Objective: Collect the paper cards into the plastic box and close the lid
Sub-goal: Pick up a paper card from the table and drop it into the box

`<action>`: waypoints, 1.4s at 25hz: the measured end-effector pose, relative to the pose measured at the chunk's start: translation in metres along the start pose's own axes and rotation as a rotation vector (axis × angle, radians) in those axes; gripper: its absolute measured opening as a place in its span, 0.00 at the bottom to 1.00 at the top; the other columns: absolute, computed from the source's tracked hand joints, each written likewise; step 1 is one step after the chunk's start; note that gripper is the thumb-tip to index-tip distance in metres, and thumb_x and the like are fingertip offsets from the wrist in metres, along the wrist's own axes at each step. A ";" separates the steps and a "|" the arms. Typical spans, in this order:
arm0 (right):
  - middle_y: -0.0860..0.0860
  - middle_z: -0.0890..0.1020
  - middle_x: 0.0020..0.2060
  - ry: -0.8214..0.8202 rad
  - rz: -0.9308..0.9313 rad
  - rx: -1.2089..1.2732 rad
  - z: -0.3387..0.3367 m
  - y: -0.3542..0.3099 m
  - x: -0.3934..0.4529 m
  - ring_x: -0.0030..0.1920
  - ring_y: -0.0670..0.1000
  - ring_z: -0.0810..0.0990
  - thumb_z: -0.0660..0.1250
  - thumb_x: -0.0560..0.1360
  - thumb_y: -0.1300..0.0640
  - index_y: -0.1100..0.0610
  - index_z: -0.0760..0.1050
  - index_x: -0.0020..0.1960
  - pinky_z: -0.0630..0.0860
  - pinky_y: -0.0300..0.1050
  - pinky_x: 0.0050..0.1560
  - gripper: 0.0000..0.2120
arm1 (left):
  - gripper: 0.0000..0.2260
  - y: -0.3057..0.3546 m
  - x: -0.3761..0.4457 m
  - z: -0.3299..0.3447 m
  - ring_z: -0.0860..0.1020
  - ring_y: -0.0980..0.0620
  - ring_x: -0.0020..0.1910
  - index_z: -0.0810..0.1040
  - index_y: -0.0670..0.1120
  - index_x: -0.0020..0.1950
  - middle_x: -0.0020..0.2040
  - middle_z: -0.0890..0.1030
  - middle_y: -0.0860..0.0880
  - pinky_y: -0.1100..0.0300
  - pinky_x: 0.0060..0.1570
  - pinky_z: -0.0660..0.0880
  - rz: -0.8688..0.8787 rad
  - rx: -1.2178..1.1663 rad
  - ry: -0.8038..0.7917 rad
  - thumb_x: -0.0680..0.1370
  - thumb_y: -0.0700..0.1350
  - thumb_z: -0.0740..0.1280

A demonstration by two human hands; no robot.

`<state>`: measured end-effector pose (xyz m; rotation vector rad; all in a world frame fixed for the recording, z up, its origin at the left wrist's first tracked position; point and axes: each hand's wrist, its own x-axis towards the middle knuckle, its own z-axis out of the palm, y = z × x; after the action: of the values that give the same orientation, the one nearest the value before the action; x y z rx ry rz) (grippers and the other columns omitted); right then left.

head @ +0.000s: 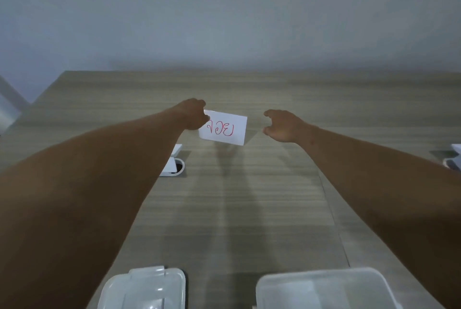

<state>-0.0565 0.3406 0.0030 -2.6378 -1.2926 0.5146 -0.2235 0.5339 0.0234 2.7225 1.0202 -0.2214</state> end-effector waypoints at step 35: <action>0.56 0.82 0.44 0.061 -0.090 0.691 -0.086 0.044 -0.174 0.39 0.49 0.81 0.64 0.79 0.59 0.63 0.78 0.59 0.83 0.46 0.46 0.11 | 0.11 0.095 -0.156 -0.031 0.80 0.44 0.40 0.83 0.37 0.51 0.44 0.83 0.39 0.47 0.48 0.82 0.185 -0.516 0.037 0.73 0.41 0.73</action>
<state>-0.0913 0.1771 0.1111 -1.9982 -0.9742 0.7051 -0.2756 0.3745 0.1017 2.3301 0.7042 0.1121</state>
